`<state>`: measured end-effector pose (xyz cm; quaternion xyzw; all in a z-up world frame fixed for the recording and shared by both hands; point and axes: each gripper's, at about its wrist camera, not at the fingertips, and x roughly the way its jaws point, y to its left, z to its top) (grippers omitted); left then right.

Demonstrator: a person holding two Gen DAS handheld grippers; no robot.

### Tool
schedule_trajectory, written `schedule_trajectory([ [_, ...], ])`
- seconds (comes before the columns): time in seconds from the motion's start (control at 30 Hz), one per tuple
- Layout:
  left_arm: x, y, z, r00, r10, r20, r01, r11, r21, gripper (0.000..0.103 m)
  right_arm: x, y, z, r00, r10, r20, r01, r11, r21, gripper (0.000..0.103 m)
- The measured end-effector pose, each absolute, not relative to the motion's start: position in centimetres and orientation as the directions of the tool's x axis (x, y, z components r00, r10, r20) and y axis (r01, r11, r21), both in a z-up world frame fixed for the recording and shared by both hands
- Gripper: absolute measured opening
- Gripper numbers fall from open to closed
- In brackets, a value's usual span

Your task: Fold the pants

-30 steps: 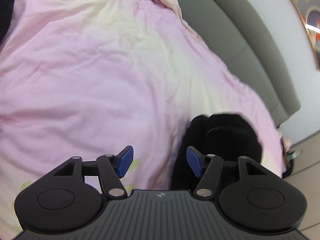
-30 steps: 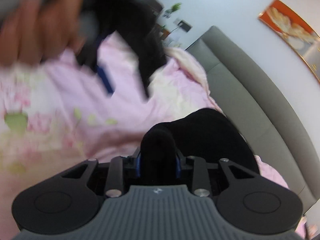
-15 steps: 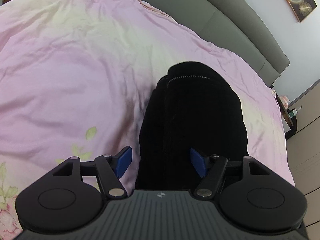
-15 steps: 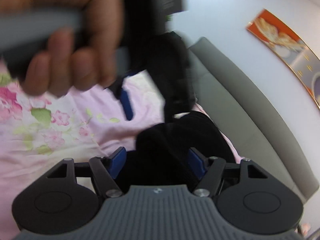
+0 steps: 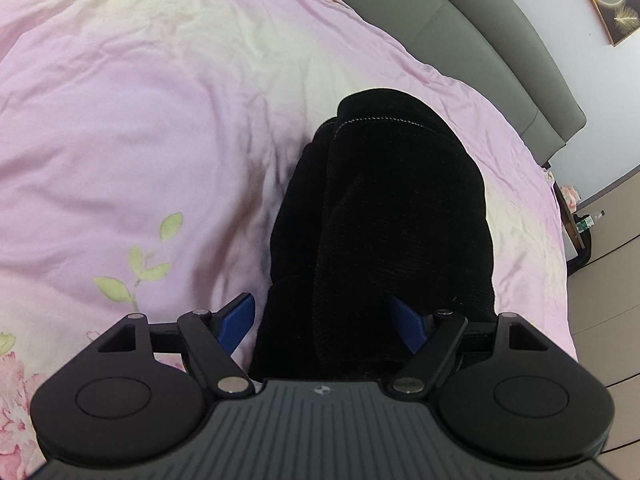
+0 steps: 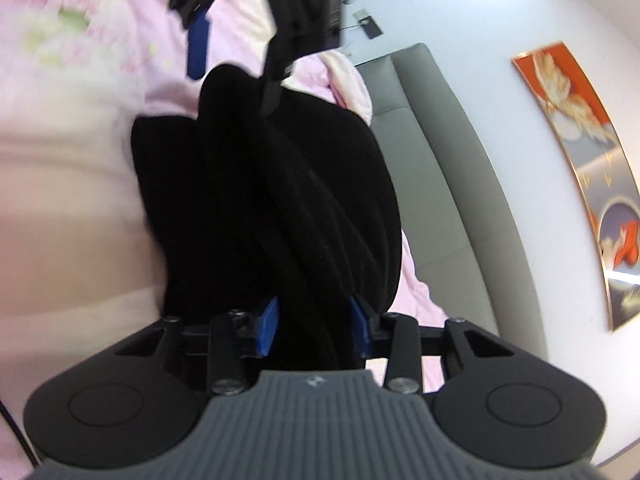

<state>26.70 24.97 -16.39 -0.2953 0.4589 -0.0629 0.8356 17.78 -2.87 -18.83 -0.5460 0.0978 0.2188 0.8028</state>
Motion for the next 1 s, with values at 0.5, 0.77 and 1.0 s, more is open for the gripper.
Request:
schedule_trajectory([
  [0.5, 25.1, 28.0, -12.3, 0.709, -0.526, -0.47, -0.018, 0.653, -0.757, 0.034, 17.5, -2.8, -12.3, 0.879, 0.346, -0.329, -0.469, 0.497, -0.73, 0.008],
  [0.77, 25.0, 28.1, -23.2, 0.624, -0.552, -0.553, -0.214, 0.56, -0.8, 0.046, 16.4, -2.0, -21.3, 0.849, 0.303, -0.432, -0.505, 0.228, -0.833, 0.029],
  [1.0, 25.1, 28.1, -22.3, 0.644, -0.52, -0.561, -0.198, 0.595, -0.779, 0.048, 16.0, -5.0, -14.7, 0.766, 0.403, -0.5, -0.64, 0.416, -0.646, 0.024],
])
